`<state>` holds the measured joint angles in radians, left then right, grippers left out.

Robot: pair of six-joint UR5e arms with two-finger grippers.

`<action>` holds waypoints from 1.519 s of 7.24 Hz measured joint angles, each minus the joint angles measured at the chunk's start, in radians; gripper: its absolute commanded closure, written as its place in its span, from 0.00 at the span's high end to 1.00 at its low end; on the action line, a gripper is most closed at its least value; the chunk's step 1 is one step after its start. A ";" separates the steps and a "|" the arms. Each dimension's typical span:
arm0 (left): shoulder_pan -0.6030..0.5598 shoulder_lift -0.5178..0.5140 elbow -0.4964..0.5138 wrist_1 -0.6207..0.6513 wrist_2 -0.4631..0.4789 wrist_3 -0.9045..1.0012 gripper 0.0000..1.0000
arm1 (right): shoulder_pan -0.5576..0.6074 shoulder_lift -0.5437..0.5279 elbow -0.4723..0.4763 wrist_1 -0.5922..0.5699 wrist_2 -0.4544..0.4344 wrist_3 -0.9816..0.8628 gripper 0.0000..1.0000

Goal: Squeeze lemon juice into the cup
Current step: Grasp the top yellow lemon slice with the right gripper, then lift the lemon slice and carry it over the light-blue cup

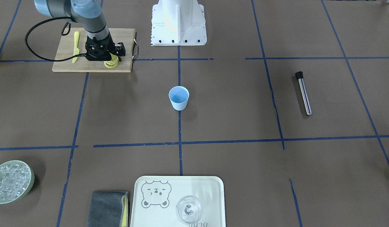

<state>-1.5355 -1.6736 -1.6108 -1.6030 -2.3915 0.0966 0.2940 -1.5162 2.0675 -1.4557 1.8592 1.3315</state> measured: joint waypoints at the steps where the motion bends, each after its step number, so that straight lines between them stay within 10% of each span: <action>1: 0.000 0.000 -0.001 0.000 0.000 0.000 1.00 | 0.000 0.001 -0.001 0.000 0.000 0.001 0.30; 3: 0.000 0.000 -0.004 0.001 0.000 0.000 1.00 | 0.001 0.004 0.000 0.000 0.000 0.025 0.17; 11: -0.004 0.021 -0.038 0.005 -0.001 0.000 1.00 | 0.027 0.010 0.101 -0.079 0.013 0.037 0.24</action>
<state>-1.5399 -1.6526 -1.6490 -1.5982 -2.3923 0.0966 0.3210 -1.5061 2.1686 -1.5345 1.8723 1.3683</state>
